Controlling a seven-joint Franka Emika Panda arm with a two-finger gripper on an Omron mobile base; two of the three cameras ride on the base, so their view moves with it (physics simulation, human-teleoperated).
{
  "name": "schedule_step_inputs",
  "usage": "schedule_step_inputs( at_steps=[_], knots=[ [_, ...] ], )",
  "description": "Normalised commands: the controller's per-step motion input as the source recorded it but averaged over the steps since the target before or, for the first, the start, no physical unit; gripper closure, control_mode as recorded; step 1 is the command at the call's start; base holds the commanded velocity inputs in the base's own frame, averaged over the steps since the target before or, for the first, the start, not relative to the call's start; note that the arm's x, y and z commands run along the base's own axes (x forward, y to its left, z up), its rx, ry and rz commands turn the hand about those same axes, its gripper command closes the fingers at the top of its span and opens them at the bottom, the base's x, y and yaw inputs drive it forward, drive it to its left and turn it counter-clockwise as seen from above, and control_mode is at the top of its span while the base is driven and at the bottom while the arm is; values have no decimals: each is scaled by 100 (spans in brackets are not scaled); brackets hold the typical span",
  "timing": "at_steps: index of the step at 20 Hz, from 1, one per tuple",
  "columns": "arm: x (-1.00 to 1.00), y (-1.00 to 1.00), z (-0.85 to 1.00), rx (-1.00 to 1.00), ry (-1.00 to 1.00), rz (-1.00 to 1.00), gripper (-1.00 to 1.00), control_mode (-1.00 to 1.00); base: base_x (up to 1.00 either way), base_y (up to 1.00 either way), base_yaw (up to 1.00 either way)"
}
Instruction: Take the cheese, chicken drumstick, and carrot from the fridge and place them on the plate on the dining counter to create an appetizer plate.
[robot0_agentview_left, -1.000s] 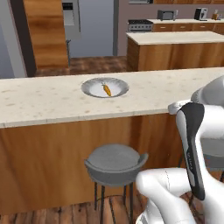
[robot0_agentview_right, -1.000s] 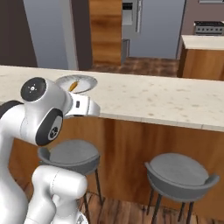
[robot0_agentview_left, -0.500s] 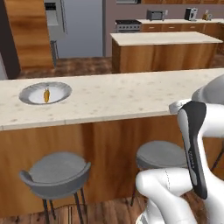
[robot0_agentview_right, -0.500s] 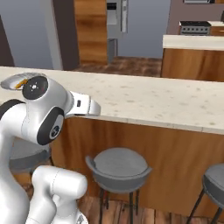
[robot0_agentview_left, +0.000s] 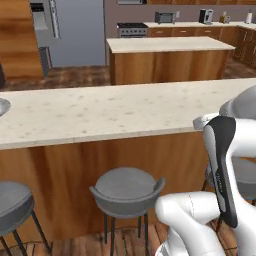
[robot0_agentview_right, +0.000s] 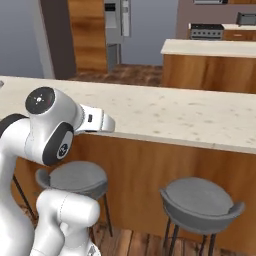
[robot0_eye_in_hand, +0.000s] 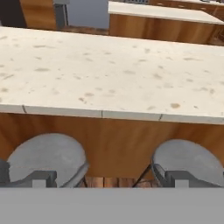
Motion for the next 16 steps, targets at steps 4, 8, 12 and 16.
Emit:
schedule_step_inputs(
  at_steps=[4,8,12,16],
  knots=[
    [0,0,0,0,0,0,-100,100,0,-100,-2],
    [0,0,0,0,0,0,-100,100,0,-100,-5],
    [0,0,0,0,0,0,-100,100,-13,-100,-7],
    [0,0,0,0,0,0,-100,100,-51,-100,-10]
  ],
)
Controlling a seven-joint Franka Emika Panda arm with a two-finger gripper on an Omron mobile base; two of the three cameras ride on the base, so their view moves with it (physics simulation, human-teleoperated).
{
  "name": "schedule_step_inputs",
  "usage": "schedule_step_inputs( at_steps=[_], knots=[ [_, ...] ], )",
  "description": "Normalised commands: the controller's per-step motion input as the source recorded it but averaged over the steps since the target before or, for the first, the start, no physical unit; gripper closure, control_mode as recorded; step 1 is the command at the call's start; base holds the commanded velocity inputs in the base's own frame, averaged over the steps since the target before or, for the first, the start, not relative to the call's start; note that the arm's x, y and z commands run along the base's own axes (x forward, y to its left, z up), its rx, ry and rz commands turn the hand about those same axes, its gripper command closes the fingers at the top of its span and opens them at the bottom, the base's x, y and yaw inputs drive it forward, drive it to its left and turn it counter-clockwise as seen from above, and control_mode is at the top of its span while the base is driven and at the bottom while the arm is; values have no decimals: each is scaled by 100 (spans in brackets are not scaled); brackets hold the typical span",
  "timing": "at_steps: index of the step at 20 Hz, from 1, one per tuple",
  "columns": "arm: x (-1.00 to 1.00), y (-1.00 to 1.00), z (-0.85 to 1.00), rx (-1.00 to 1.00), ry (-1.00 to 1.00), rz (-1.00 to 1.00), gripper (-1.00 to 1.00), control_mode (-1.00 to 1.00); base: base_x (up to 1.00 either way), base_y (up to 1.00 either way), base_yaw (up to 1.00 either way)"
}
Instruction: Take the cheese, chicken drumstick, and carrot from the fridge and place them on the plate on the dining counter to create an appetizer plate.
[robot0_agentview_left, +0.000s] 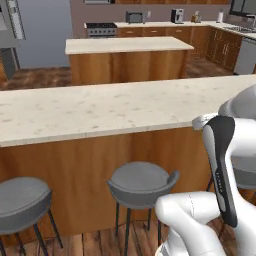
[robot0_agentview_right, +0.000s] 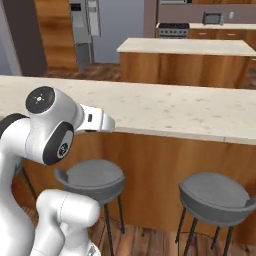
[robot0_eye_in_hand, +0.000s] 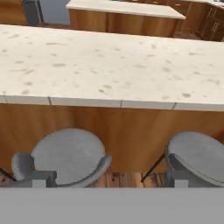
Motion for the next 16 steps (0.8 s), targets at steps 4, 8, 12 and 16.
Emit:
schedule_step_inputs(
  at_steps=[4,8,12,16],
  knots=[
    [0,0,0,0,0,0,-100,100,-45,-100,-11],
    [0,0,0,0,0,0,-100,100,-42,-100,-14],
    [0,0,0,0,0,0,-100,100,-32,-100,-15],
    [0,0,0,0,0,0,-100,100,-18,-100,-15]
  ],
)
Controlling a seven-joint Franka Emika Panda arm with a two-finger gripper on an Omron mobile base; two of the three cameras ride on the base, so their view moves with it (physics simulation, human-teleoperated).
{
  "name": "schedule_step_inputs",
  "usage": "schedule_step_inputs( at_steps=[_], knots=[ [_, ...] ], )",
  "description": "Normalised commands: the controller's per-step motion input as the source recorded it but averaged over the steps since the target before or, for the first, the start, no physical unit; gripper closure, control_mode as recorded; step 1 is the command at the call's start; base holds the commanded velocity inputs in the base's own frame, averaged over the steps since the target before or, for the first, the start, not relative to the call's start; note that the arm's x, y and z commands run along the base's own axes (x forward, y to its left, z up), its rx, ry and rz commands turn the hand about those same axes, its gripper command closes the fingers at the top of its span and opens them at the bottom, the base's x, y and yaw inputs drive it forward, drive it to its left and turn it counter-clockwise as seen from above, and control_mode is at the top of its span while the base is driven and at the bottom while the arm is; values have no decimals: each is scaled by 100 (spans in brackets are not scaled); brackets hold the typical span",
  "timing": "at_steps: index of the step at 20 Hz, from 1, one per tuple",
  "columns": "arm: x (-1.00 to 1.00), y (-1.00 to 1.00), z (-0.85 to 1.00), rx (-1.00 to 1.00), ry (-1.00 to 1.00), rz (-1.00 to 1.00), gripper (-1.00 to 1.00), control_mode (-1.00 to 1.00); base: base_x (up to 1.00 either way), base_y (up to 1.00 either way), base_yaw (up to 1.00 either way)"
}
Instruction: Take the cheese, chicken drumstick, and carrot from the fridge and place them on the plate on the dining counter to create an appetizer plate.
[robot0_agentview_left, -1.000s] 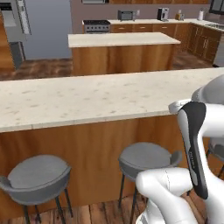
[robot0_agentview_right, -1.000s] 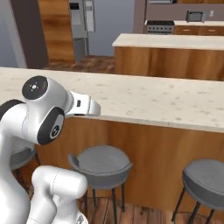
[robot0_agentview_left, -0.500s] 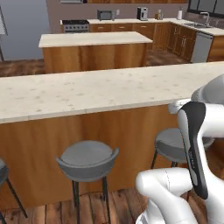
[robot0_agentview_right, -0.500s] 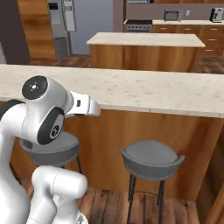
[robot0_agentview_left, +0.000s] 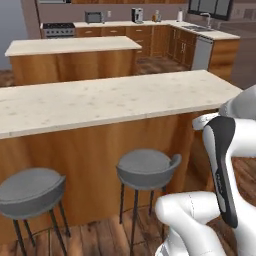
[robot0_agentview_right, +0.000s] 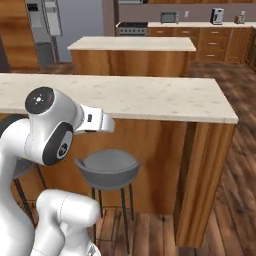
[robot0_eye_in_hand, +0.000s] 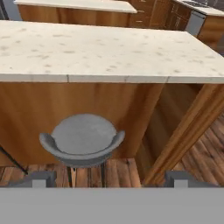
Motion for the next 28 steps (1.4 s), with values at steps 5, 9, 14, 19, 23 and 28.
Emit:
schedule_step_inputs(
  at_steps=[5,9,14,19,23,28],
  knots=[
    [0,0,0,0,0,0,-100,100,-5,-100,-16],
    [0,0,0,0,0,0,-100,100,0,-100,-12],
    [0,0,0,0,0,0,-100,100,0,-100,-10],
    [0,0,0,0,0,0,-100,100,0,-100,-9],
    [0,0,0,0,0,0,-100,100,0,-100,-9],
    [0,0,0,0,0,0,-100,100,29,-95,-8]
  ],
)
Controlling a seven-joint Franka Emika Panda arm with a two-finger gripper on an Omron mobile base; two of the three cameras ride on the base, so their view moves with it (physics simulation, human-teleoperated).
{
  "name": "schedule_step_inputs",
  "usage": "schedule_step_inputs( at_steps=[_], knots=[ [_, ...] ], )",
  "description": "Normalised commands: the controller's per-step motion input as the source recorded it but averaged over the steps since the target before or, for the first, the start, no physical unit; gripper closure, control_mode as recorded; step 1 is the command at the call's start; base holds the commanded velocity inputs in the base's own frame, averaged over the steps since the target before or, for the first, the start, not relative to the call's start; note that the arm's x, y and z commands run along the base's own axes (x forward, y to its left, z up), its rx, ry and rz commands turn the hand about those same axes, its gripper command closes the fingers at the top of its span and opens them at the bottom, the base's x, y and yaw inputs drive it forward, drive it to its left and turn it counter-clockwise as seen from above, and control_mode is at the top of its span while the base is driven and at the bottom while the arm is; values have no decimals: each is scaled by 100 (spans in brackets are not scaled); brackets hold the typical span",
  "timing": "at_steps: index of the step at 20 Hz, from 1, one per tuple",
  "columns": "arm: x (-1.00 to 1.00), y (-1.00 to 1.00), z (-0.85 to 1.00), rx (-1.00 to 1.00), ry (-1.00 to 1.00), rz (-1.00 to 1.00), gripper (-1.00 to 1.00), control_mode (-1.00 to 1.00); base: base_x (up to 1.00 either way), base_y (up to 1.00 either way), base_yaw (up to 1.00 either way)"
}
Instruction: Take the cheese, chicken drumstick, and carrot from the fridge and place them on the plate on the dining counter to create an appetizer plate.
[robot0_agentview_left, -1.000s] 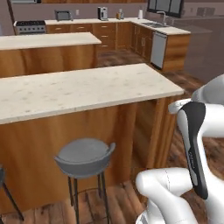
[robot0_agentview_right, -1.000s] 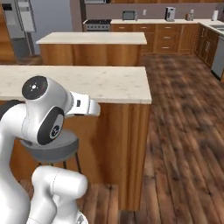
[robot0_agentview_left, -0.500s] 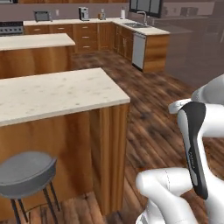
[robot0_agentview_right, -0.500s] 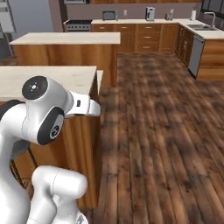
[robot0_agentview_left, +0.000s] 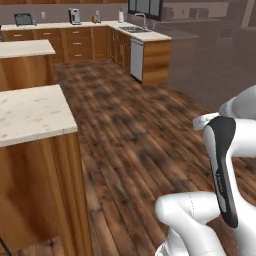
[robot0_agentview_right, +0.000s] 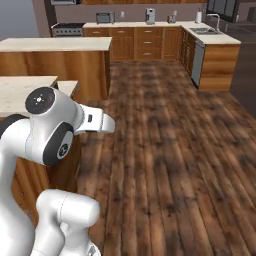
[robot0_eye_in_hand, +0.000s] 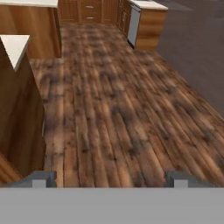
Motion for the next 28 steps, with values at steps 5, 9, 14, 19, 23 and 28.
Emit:
schedule_step_inputs(
  at_steps=[5,9,14,19,23,28],
  knots=[
    [0,0,0,0,0,0,-100,100,92,-46,-1],
    [0,0,0,0,0,0,-100,100,100,-2,0],
    [0,0,0,0,0,0,-100,100,100,8,0],
    [0,0,0,0,0,0,-100,100,100,17,0],
    [0,0,0,0,0,0,-100,100,100,9,0],
    [0,0,0,0,0,0,-100,100,100,8,10]
  ],
)
